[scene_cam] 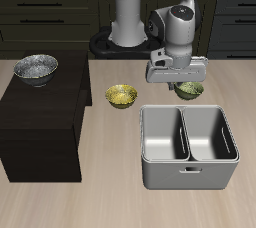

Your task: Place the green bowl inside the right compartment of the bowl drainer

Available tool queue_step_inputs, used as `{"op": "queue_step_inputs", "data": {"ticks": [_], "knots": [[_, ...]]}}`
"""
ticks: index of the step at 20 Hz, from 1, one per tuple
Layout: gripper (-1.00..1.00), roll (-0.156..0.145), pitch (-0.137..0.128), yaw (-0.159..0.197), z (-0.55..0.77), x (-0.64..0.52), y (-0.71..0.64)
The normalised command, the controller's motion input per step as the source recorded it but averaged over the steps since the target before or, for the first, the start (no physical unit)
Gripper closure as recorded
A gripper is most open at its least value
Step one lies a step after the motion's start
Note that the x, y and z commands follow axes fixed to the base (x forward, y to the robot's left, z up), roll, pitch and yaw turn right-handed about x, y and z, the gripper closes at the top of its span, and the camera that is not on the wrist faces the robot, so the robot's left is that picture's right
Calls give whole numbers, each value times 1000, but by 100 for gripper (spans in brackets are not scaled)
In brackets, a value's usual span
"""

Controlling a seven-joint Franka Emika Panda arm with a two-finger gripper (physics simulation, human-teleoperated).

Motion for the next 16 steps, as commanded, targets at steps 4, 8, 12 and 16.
{"op": "queue_step_inputs", "data": {"ticks": [4, 8, 12, 16], "knots": [[100, 0, -52, 8, 485, 17, -156], [100, -33, -92, 27, 678, 28, -269], [100, -18, -74, 19, 594, -10, -205], [100, 1, -26, 6, 333, 18, -113]]}}
